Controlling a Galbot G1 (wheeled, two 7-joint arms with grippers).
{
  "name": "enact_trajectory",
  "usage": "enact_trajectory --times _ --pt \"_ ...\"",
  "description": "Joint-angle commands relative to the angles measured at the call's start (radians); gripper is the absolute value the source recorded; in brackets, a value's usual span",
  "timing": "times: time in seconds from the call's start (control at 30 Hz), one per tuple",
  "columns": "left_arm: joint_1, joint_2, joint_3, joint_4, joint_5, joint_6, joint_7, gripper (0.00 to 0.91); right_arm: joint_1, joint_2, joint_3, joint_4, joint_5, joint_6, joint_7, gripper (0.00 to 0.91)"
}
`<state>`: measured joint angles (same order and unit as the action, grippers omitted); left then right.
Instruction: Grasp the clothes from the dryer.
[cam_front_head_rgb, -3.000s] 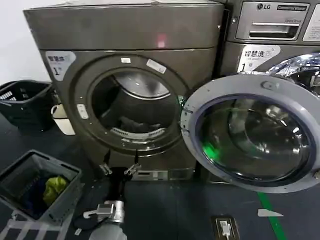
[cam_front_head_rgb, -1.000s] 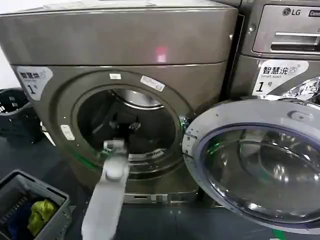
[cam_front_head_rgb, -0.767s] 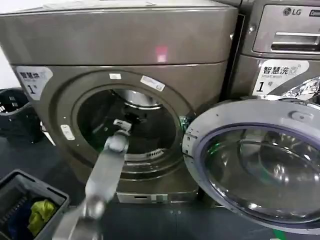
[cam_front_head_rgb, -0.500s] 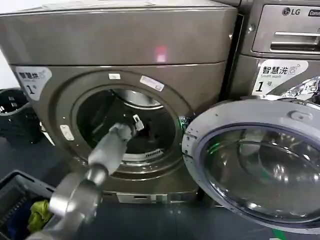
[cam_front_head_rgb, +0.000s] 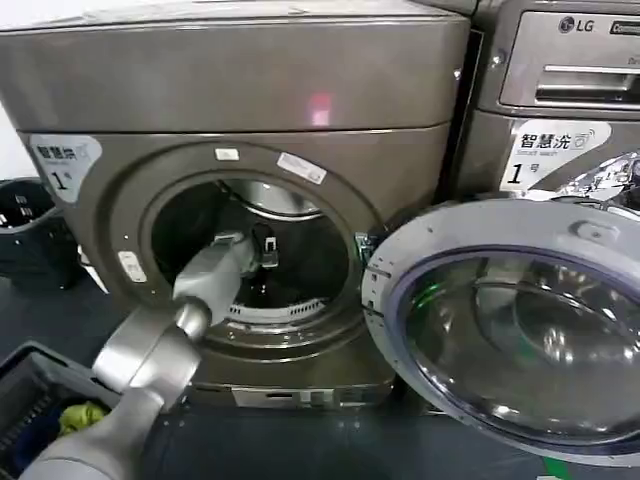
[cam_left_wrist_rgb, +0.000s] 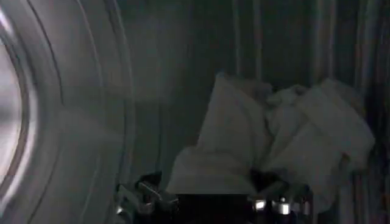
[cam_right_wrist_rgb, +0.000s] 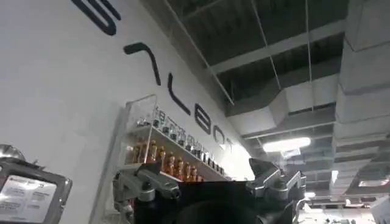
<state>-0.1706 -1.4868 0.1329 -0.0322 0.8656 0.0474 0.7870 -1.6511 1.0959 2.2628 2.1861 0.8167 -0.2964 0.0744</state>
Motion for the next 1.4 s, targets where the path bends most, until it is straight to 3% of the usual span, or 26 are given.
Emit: enact_trajectory --times 0.03,0.1,0.17,0.57,0.8,1.03,1.2,1.4 --pt "0.004 -0.005 0.004 0.015 0.012 0.030 -0.012 0.148 0.000 0.001 -0.001 -0.001 0.000 0.001 0.000 0.907" --pt "0.004 -0.003 0.003 0.015 0.009 0.027 -0.014 0.125 0.000 -0.002 0.000 -0.004 0.000 0.002 0.001 0.907" --pt "0.002 -0.002 0.003 0.017 0.004 0.022 -0.011 0.000 -0.001 -0.004 0.000 -0.002 0.000 0.002 0.001 0.907" --pt "0.000 -0.001 -0.029 0.010 -0.055 -0.010 -0.027 0.000 -0.007 0.001 -0.001 0.008 0.001 0.002 0.001 0.907" --pt "-0.025 -0.002 -0.201 -0.029 -0.203 -0.018 -0.074 0.000 -0.001 0.007 -0.011 0.013 -0.002 0.003 0.001 0.907" --pt "0.148 0.046 -0.299 -0.326 -0.622 -0.038 -0.313 0.000 0.011 0.011 -0.036 0.013 -0.020 0.007 -0.002 0.907" --pt "0.319 0.075 -0.349 -0.543 -0.811 -0.090 -0.462 0.000 0.023 0.010 -0.057 0.005 -0.031 0.013 -0.005 0.907" --pt "0.449 0.049 -0.476 -0.806 -0.929 -0.150 -0.718 0.000 0.037 0.005 -0.090 0.008 -0.048 0.032 0.004 0.907"
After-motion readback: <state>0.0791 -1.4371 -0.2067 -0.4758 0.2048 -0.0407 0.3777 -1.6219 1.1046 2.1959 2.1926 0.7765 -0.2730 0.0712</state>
